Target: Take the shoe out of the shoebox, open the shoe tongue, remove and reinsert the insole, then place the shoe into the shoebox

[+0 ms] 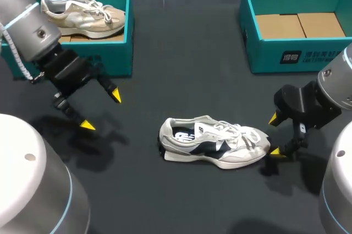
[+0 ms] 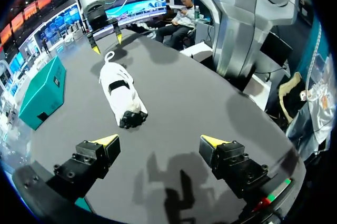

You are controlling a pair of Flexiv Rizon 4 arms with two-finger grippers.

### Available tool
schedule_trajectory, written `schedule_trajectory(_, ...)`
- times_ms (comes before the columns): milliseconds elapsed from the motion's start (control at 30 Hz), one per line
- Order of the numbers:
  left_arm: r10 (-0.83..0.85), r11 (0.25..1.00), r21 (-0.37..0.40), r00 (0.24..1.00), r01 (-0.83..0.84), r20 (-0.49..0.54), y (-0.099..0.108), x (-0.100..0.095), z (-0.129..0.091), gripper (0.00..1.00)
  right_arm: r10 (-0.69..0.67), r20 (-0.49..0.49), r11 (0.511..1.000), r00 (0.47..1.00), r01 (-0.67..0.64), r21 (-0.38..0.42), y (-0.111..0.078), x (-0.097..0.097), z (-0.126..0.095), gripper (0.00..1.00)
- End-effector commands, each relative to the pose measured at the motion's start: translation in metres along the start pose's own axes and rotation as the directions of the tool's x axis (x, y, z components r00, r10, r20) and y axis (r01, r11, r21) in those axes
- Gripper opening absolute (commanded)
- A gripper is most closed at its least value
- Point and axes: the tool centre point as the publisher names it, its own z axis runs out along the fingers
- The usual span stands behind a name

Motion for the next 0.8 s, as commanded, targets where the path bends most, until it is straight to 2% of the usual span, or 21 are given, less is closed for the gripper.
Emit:
schedule_trajectory(33, -0.081, 0.985, 0.171, 0.96, 0.035, 0.27, 0.038, 0.012, 0.007, 1.0, 0.0, 0.003, 1.0, 1.0, 0.0, 0.002, 0.0, 0.002, 0.0, 1.0)
schedule_trajectory(67, -0.103, 0.975, 0.217, 0.954, 0.042, 0.281, 0.043, 0.016, 0.008, 1.0, 0.0, 0.003, 1.0, 1.0, 0.0, 0.002, 0.0, 0.002, 0.0, 1.0)
schedule_trajectory(167, -0.136, 0.961, 0.271, 0.947, 0.054, 0.291, 0.051, 0.021, 0.011, 1.0, 0.0, 0.003, 1.0, 1.0, 0.0, 0.002, 0.0, 0.002, 0.0, 1.0)
schedule_trajectory(400, -0.239, 0.921, 0.37, 0.925, 0.119, 0.296, 0.066, 0.028, 0.02, 1.0, 0.0, 0.003, 1.0, 1.0, 0.0, 0.002, 0.0, 0.002, 0.0, 1.0)
schedule_trajectory(600, -0.328, 0.89, 0.412, 0.901, 0.195, 0.282, 0.081, 0.028, 0.033, 1.0, 0.0, 0.003, 1.0, 1.0, 0.0, 0.002, 0.0, 0.002, 0.0, 1.0)
schedule_trajectory(800, -0.356, 0.882, 0.418, 0.888, 0.216, 0.291, 0.086, 0.029, 0.042, 1.0, 0.0, 0.003, 1.0, 1.0, 0.0, 0.002, 0.0, 0.002, 0.0, 1.0)
